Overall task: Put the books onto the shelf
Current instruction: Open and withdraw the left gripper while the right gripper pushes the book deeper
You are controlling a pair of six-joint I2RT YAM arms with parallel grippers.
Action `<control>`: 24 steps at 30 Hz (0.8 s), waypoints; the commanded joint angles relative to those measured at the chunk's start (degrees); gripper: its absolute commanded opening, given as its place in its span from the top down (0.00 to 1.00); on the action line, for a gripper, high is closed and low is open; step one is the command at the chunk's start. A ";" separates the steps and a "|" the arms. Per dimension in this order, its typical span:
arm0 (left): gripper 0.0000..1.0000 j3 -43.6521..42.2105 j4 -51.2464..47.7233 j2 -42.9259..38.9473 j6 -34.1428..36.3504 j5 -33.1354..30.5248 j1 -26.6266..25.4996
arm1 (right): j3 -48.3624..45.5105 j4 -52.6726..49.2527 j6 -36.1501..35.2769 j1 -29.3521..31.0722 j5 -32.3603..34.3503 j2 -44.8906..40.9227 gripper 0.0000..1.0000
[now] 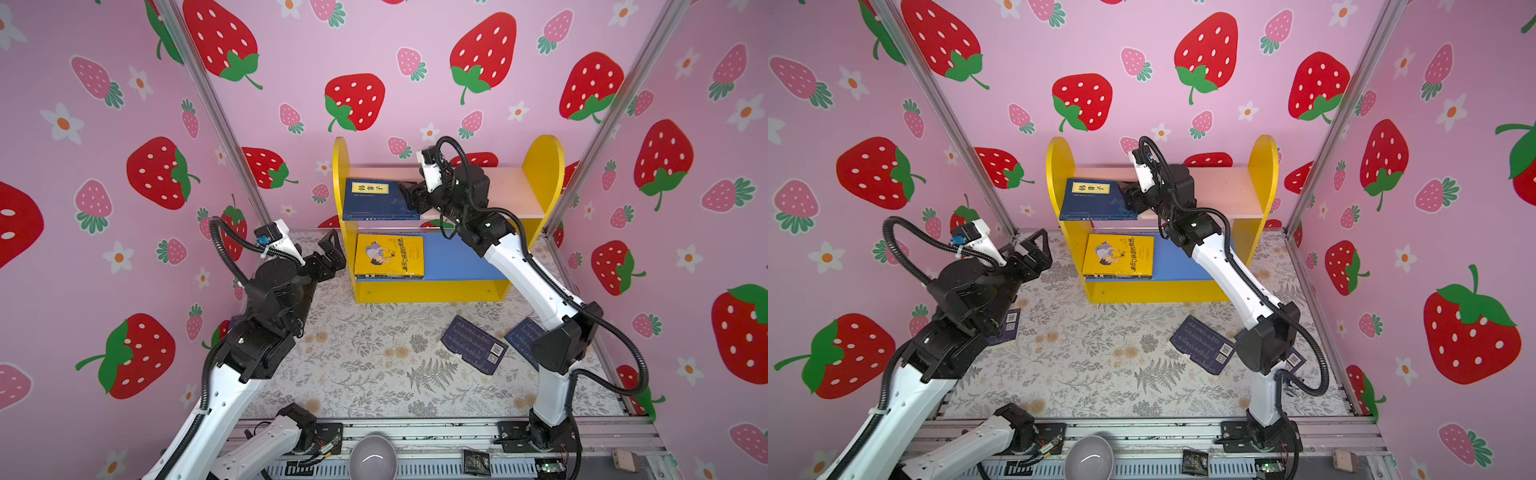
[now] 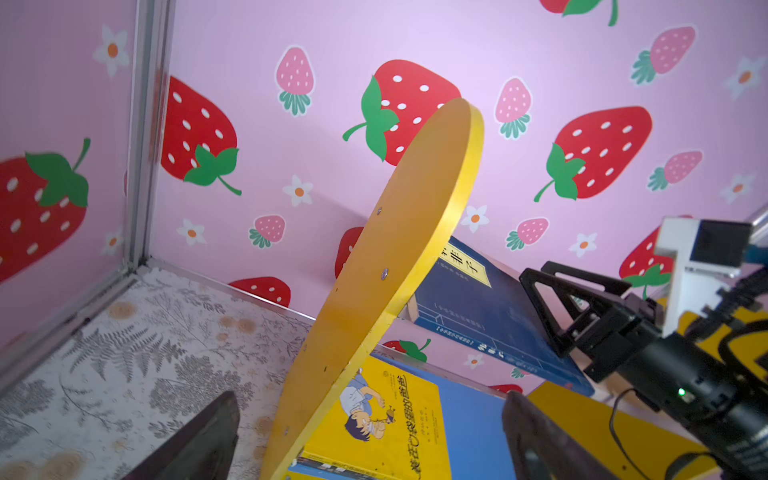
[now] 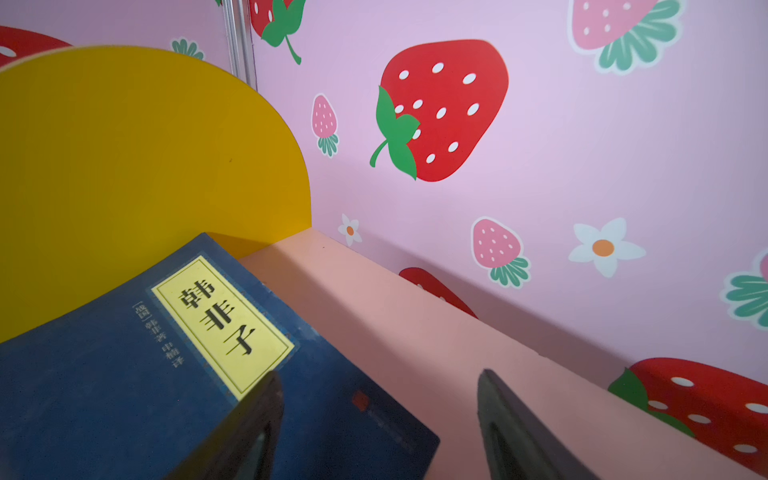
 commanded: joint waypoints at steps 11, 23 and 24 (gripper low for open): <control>0.03 -5.48 3.93 -1.06 22.55 18.61 4.07 | -27.13 21.48 -1.96 0.15 -6.56 -26.51 0.10; 0.10 -2.79 12.65 8.71 19.80 36.34 14.27 | -45.89 21.61 -0.71 0.39 -12.23 -33.68 0.19; 0.11 -2.75 13.21 9.09 18.94 37.94 15.52 | -45.80 22.41 -0.47 0.55 -12.42 -32.71 0.20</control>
